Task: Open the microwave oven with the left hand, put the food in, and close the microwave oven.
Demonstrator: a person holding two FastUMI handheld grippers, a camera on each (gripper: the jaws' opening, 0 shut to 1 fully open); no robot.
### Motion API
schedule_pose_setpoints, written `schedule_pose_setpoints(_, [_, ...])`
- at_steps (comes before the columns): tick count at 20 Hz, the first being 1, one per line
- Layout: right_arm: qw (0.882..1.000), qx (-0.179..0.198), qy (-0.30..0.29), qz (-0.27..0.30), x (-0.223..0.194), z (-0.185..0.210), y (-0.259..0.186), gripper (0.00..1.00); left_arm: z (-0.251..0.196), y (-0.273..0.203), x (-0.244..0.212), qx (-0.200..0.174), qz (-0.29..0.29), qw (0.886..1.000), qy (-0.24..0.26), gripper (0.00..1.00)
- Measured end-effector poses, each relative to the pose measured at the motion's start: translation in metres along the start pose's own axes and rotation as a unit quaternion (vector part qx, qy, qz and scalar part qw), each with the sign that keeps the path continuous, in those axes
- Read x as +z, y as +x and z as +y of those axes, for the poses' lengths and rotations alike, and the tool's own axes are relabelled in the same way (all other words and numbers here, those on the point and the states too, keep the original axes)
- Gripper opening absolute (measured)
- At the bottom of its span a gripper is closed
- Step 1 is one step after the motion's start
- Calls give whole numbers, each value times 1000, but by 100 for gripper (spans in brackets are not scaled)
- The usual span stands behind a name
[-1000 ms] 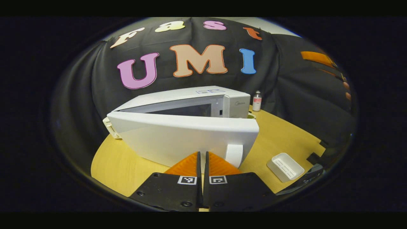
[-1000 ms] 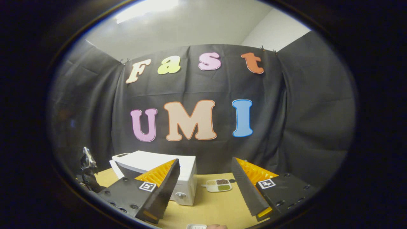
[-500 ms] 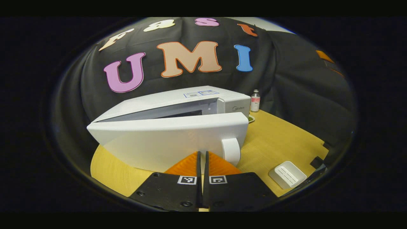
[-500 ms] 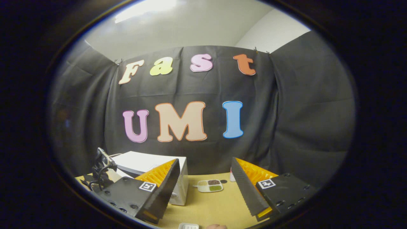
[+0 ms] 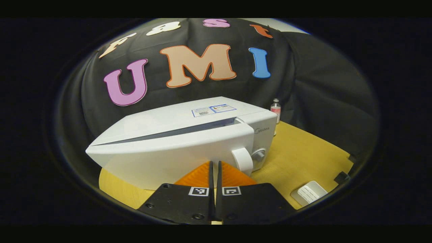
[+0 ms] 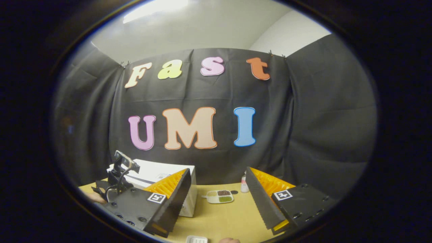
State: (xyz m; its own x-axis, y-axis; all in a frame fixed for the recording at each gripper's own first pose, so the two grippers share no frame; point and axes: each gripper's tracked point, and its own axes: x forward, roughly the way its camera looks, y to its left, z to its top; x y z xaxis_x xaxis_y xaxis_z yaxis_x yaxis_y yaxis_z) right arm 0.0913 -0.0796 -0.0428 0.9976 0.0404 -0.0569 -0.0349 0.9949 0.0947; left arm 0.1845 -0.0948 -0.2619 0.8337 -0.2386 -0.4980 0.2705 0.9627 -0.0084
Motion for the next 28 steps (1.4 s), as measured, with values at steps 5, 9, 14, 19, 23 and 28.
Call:
schedule_pose_setpoints(5, [1000, -3, -12, -1, 0, -2, -1, 91, -7, 8, 3, -12, 6, 1000, -19, 2])
schedule_pose_setpoints(9, [1000, -6, -22, -3, 2, -6, -1, 91, -5, 14, 8, -15, 2, 999, -36, 0])
schedule_pose_setpoints(14, [1000, -2, -27, -2, 3, -4, -2, 91, -5, 20, 11, -23, 5, 997, -69, 0])
schedule_pose_setpoints(19, [999, 8, -31, 2, 3, 3, -6, 92, 0, 18, 10, 2, 10, 999, -53, 1])
schedule_pose_setpoints(23, [999, 16, -29, -1, 6, 8, -7, 92, 1, -17, 41, 10, -39, 998, -50, 0])
schedule_pose_setpoints(28, [999, 33, -26, -7, 13, 23, -2, 92, -3, -99, 105, 0, -126, 991, -51, 0])
